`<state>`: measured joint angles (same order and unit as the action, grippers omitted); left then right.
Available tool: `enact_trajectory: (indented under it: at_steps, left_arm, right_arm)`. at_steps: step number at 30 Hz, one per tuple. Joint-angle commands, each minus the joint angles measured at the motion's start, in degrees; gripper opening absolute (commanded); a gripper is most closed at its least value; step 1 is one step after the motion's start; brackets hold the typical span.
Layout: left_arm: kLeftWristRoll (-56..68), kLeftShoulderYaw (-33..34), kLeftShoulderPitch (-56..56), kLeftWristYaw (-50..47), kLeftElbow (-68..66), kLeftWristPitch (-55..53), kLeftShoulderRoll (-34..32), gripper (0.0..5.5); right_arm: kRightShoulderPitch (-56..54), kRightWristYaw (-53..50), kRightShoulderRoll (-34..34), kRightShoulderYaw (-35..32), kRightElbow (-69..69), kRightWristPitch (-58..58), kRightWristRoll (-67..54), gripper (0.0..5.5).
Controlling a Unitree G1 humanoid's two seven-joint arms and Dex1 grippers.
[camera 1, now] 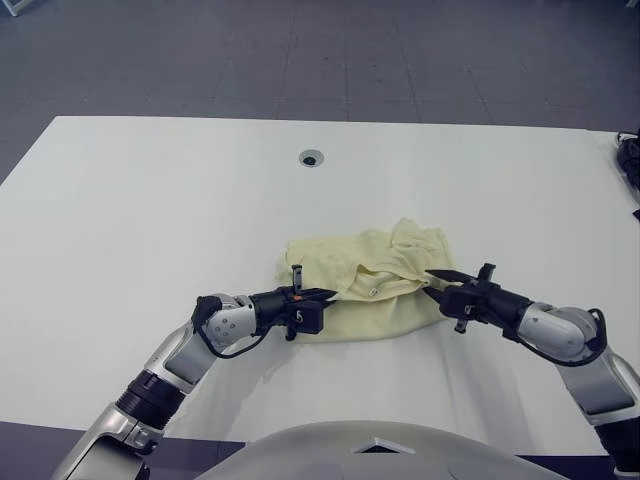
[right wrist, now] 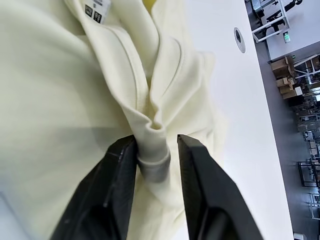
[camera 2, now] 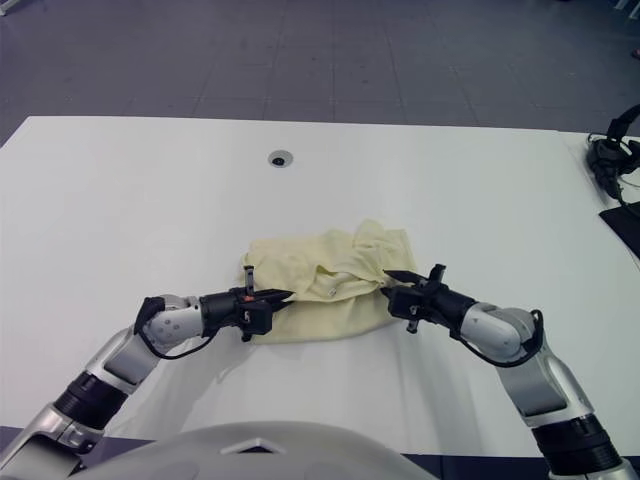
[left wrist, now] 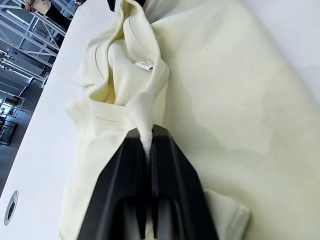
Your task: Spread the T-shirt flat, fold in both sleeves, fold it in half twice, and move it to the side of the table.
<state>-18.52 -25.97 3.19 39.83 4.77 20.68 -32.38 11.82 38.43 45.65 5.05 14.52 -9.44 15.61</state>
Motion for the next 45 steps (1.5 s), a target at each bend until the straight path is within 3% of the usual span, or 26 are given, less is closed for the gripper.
enact_trajectory:
  at_steps: [1, 6, 17, 22, 26, 29, 31, 33, 36, 45]
  left_arm:
    - [-1.0, -0.5, -0.1, 0.5, -0.2, -0.6, -0.4, 0.0]
    - [-1.0, -0.4, -0.2, 0.6, 0.2, -0.7, -0.5, 0.0]
    - [0.9, 0.5, 1.0, 1.4, 0.0, -0.6, -0.3, 0.0]
    - [16.3, 5.7, 1.9, 6.9, 8.0, -7.7, -0.6, 0.0]
    - [28.2, 11.6, 0.0, 12.6, 16.6, -12.2, -5.9, 0.0]
    - [37.3, 15.1, -5.4, 19.9, 25.1, -16.5, -13.9, 0.0]
    - [42.8, 16.3, -9.3, 24.5, 29.2, -19.0, -18.1, 0.0]
    - [44.7, 15.9, -11.7, 26.8, 31.5, -21.1, -20.6, 0.0]
    - [38.9, 10.2, -12.5, 30.2, 30.0, -22.2, -22.5, 0.0]
    - [21.8, -1.7, -10.8, 27.7, 23.3, -22.8, -18.2, 0.0]
  right_arm:
    - [-0.3, 0.2, 0.3, 0.3, -1.6, -0.1, 0.3, 0.67]
    - [0.1, 0.4, 0.4, 0.0, -1.2, -0.1, 0.0, 0.02]
    - [5.7, 2.7, 2.5, -5.1, 5.4, -1.1, -5.6, 0.02]
    - [7.9, 8.1, 5.3, -12.8, 13.0, 6.4, -15.1, 0.02]
    - [8.0, 15.4, 9.9, -20.7, 21.4, 15.6, -27.1, 0.02]
    - [12.3, 24.6, 13.2, -28.2, 25.5, 19.2, -36.4, 0.02]
    - [15.4, 28.5, 15.2, -30.4, 26.8, 20.8, -36.0, 0.02]
    - [18.3, 30.5, 16.3, -30.2, 28.0, 21.4, -33.6, 0.02]
    - [23.1, 30.8, 17.9, -24.9, 29.3, 21.0, -25.7, 0.01]
    - [18.5, 29.8, 21.8, -10.7, 30.9, 28.2, -16.9, 0.01]
